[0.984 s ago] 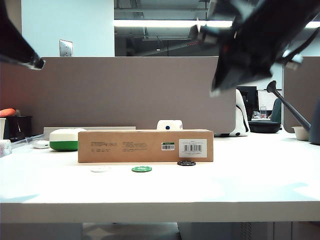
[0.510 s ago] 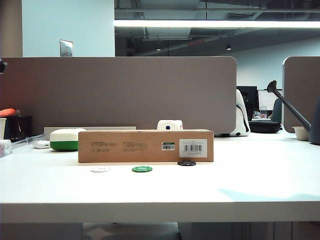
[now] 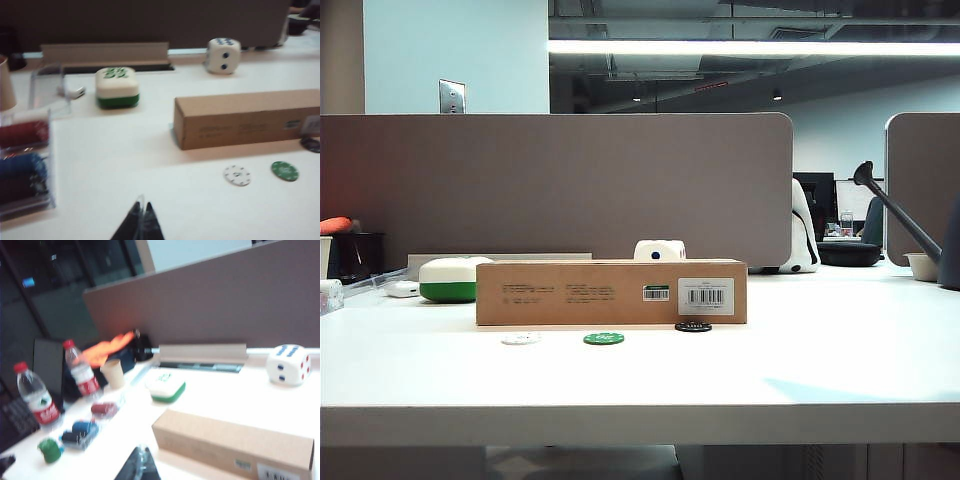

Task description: Push the chip with the highest value in the row forward next to the rectangular box.

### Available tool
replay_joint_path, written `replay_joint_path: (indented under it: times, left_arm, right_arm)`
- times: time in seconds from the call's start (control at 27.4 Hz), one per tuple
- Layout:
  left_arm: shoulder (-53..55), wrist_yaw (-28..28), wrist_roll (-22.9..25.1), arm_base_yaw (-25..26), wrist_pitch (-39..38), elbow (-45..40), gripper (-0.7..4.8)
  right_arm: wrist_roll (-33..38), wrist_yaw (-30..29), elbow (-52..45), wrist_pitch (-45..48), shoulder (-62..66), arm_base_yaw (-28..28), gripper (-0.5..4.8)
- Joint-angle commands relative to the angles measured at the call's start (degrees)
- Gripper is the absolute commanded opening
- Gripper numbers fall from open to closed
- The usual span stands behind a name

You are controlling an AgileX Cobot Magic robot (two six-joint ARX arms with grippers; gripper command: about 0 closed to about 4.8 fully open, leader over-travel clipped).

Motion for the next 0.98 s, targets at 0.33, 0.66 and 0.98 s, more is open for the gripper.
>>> replay_joint_path:
  times: [0.33, 0.66, 0.98]
  left_arm:
    - [0.0, -0.1, 0.1, 1.9, 1.1, -3.7, -0.05]
    - [0.0, -0.5, 1.0, 2.0, 20.8, -9.5, -0.05]
    - [0.0, -6.2, -1.7, 1.9, 18.5, -9.5, -0.05]
  right_arm:
    - [-0.1, 0.0, 0.2, -8.4, -0.1, 0.0, -0.05]
    - [-0.1, 0.0, 0.2, -8.9, -0.1, 0.0, -0.05]
    - [-0.1, 0.0, 0.2, -9.1, -0.1, 0.0, -0.05]
